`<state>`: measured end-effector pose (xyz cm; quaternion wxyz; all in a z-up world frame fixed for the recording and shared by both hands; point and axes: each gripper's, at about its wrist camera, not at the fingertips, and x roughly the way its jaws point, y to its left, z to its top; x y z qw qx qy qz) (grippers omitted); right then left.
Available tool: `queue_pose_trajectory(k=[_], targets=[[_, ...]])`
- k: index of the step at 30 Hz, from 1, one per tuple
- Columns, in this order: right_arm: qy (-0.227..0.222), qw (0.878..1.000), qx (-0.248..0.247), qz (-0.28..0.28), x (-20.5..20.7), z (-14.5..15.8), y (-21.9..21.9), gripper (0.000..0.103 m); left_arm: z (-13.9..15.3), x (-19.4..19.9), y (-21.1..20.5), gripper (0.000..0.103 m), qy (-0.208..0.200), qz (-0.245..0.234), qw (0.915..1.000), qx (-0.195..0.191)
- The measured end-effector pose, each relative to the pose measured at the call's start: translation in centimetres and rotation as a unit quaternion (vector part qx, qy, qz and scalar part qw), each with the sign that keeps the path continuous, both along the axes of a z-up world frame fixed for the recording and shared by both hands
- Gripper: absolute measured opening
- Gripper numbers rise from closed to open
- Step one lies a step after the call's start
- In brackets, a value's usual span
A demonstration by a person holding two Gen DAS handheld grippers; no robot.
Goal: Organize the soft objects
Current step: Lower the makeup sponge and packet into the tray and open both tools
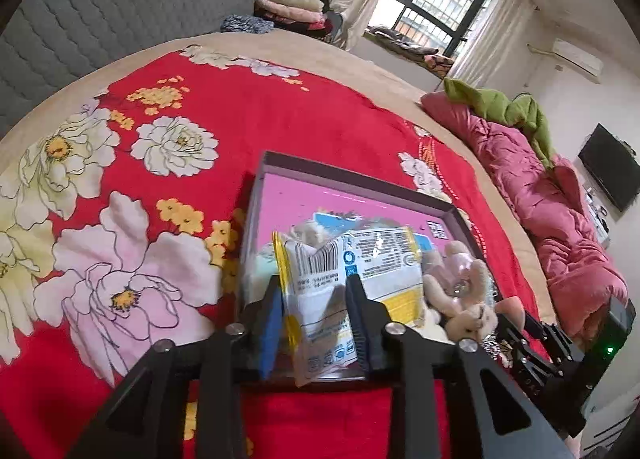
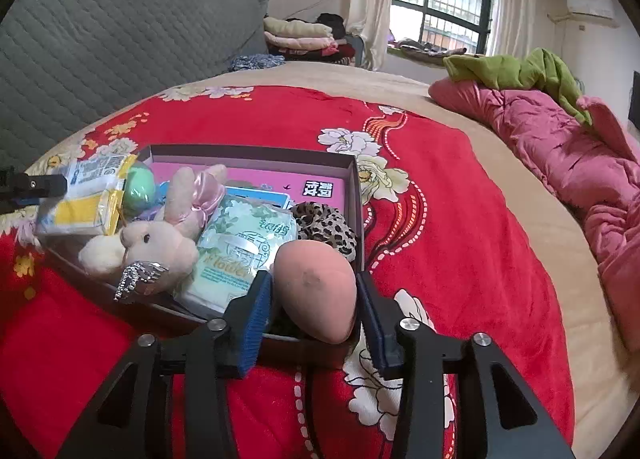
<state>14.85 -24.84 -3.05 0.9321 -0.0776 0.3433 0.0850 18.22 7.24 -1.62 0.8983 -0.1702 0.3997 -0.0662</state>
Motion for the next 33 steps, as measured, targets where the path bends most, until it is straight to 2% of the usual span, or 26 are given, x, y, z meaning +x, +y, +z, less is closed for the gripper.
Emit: queue_pose_trajectory(k=[3,5,9,15,18,22,25,28,33], targets=[[-0.006,1.000,0.007,0.007,-0.4,0.5,0.0,0.060,0.5,-0.4,0.1,0.057,-0.016,0.003,0.9998,0.009],[-0.012,1.000,0.006,0.008,-0.7,0.8,0.1,0.062,1.1,-0.8,0.0,0.060,-0.031,0.005,0.9993,0.020],[-0.021,1.000,0.004,0.010,-1.4,1.4,0.3,0.065,1.8,-1.5,0.0,0.060,-0.044,0.013,0.9978,0.047],[-0.036,0.999,0.007,0.004,-3.0,2.7,-0.2,0.067,2.4,-3.3,-0.2,0.061,-0.053,0.017,0.9964,0.064],[-0.038,0.999,0.015,0.001,-3.8,3.4,-0.5,0.067,2.6,-4.4,-0.9,0.067,-0.053,0.010,0.9958,0.073],[-0.042,0.999,0.030,0.002,-5.5,4.2,-0.3,0.068,2.6,-5.9,-2.5,0.068,-0.048,0.003,0.9952,0.085],[-0.030,0.998,0.047,0.003,-6.5,4.4,0.3,0.071,2.4,-6.7,-3.8,0.068,-0.041,-0.002,0.9944,0.098],[-0.022,0.999,0.048,0.004,-7.7,4.3,1.2,0.072,2.0,-7.5,-4.4,0.068,-0.030,-0.005,0.9958,0.087],[0.002,0.999,0.054,0.001,-9.5,3.8,2.5,0.073,1.9,-9.0,-5.9,0.068,-0.028,-0.004,0.9927,0.117]])
